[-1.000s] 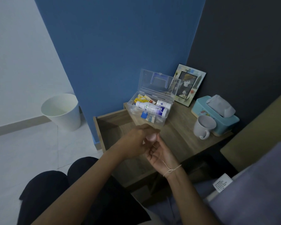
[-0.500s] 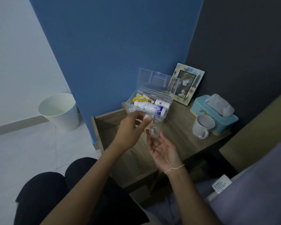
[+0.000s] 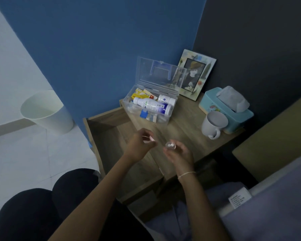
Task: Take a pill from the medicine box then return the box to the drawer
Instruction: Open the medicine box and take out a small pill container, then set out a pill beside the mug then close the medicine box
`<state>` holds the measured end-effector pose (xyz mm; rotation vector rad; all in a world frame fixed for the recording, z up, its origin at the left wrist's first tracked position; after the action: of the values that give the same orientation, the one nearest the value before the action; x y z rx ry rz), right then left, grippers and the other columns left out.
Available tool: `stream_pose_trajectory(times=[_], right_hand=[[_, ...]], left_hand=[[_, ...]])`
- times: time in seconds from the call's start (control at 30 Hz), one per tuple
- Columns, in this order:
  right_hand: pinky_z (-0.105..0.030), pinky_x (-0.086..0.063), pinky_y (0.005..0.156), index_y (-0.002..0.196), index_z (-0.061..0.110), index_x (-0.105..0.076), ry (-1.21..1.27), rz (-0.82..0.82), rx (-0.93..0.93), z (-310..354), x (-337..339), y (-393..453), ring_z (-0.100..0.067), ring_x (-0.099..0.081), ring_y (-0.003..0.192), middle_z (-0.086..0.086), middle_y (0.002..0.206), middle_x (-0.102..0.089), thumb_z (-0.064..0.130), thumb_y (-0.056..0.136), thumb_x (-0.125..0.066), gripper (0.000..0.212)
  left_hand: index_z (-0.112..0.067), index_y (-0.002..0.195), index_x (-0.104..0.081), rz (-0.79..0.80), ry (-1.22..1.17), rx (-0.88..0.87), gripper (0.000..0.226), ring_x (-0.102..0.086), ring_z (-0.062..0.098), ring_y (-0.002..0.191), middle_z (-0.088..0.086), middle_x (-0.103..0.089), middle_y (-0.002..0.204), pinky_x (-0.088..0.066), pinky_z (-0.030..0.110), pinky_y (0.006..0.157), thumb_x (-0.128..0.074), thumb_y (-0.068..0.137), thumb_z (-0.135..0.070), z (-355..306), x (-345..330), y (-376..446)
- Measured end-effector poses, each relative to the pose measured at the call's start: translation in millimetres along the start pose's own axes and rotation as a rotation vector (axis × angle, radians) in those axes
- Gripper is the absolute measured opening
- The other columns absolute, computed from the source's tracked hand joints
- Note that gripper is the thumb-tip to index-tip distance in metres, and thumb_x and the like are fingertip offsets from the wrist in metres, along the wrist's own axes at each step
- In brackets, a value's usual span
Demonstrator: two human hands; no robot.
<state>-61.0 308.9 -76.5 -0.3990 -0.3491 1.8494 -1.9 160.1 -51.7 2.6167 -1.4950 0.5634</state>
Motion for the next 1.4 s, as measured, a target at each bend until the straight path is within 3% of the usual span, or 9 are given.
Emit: stream_pose_trajectory(times=[0.1, 0.17, 0.23, 0.33, 0.47, 0.9, 1.13, 1.23, 1.4], right_hand=[[-0.034, -0.054, 0.081, 0.091, 0.031, -0.061, -0.325, -0.126, 0.128, -14.2, 1.2, 9.6, -0.019, -0.064, 0.097, 0.002, 0.098, -0.068, 0.013, 0.078, -0.073, 0.025], [-0.036, -0.054, 0.084, 0.083, 0.034, -0.056, -0.400, -0.147, 0.173, -22.2, 0.5, 11.9, -0.019, -0.065, 0.092, 0.002, 0.091, -0.067, 0.013, 0.080, -0.071, 0.026], [-0.034, -0.053, 0.081, 0.076, 0.034, -0.054, -0.470, -0.179, 0.208, -27.1, 0.1, 16.5, -0.020, -0.066, 0.089, 0.005, 0.084, -0.065, 0.012, 0.081, -0.070, 0.028], [-0.041, -0.053, 0.083, 0.089, 0.022, -0.061, -0.560, -0.196, 0.232, -31.0, 1.0, 24.5, -0.027, -0.064, 0.092, -0.006, 0.090, -0.069, 0.012, 0.080, -0.069, 0.015], [-0.047, -0.049, 0.087, 0.098, 0.012, -0.063, -0.659, -0.214, 0.279, -36.8, 3.5, 30.2, -0.033, -0.060, 0.098, -0.013, 0.098, -0.069, 0.012, 0.078, -0.069, 0.021], [-0.050, -0.047, 0.088, 0.101, 0.012, -0.063, -0.687, -0.228, 0.260, -41.9, -0.3, 26.3, -0.033, -0.059, 0.099, -0.015, 0.100, -0.066, 0.014, 0.074, -0.071, 0.029], [-0.050, -0.049, 0.087, 0.103, 0.015, -0.062, -0.671, -0.225, 0.299, -40.0, -1.6, 22.9, -0.032, -0.060, 0.099, -0.011, 0.102, -0.067, 0.018, 0.070, -0.077, 0.037], [-0.048, -0.050, 0.089, 0.110, 0.017, -0.061, -0.618, -0.296, 0.350, -32.5, -2.8, 20.3, -0.028, -0.060, 0.102, -0.006, 0.111, -0.063, 0.026, 0.068, -0.080, 0.047], [-0.048, -0.046, 0.096, 0.113, 0.013, -0.062, -0.526, -0.495, 0.487, 7.3, 4.6, 36.3, -0.027, -0.057, 0.109, -0.009, 0.116, -0.062, 0.021, 0.075, -0.074, 0.040]], left_hand=[[-0.015, 0.094, -0.063, -0.003, 0.059, 0.068, 0.022, -0.063, 0.014, 0.091, 0.001, -0.069, 0.098, -0.049, 0.019, 0.073, -0.074, 0.076, -0.014, 24.8, -19.1, 11.3], [-0.016, 0.099, -0.062, 0.020, 0.124, 0.053, 0.022, -0.061, 0.013, 0.093, 0.000, -0.067, 0.101, -0.045, 0.016, 0.069, -0.071, 0.079, -0.017, 36.8, -29.1, 17.2], [-0.017, 0.111, -0.060, 0.057, 0.221, 0.000, 0.030, -0.060, 0.016, 0.099, 0.002, -0.065, 0.109, -0.046, 0.021, 0.076, -0.068, 0.082, -0.022, 45.8, -37.7, 23.4], [-0.025, 0.121, -0.056, 0.053, 0.416, -0.123, 0.036, -0.052, 0.022, 0.115, 0.000, -0.063, 0.121, -0.036, 0.032, 0.092, -0.062, 0.085, -0.030, 57.3, -45.5, 29.7], [-0.033, 0.123, -0.053, 0.024, 0.532, -0.223, 0.035, -0.044, 0.019, 0.119, -0.008, -0.062, 0.119, -0.023, 0.030, 0.088, -0.055, 0.089, -0.040, 70.5, -50.4, 32.5], [-0.022, 0.121, -0.060, -0.006, 0.538, -0.292, 0.037, -0.047, 0.023, 0.122, 0.000, -0.061, 0.125, -0.034, 0.037, 0.096, -0.062, 0.086, -0.035, 74.3, -50.2, 18.9], [-0.018, 0.124, -0.057, 0.000, 0.485, -0.304, 0.041, -0.050, 0.020, 0.120, 0.005, -0.057, 0.128, -0.034, 0.028, 0.100, -0.063, 0.087, -0.032, 70.7, -47.4, 14.0], [-0.011, 0.128, -0.053, 0.022, 0.492, -0.307, 0.042, -0.046, 0.027, 0.127, 0.012, -0.051, 0.136, -0.036, 0.036, 0.106, -0.053, 0.090, -0.026, 67.2, -41.9, 17.5], [0.000, 0.137, -0.043, 0.046, 0.669, -0.294, 0.047, -0.033, 0.038, 0.138, 0.024, -0.039, 0.147, -0.024, 0.047, 0.117, -0.050, 0.094, -0.016, 55.4, -32.8, 49.3]])
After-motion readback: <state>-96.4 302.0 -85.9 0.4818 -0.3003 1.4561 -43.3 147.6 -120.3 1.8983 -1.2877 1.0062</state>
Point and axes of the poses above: each hand's wrist, its own y-axis towards the middle knuckle, its own x-axis out of the back of the hand, z = x × y, the point moved 1 cm from there along y, towards the middle knuckle
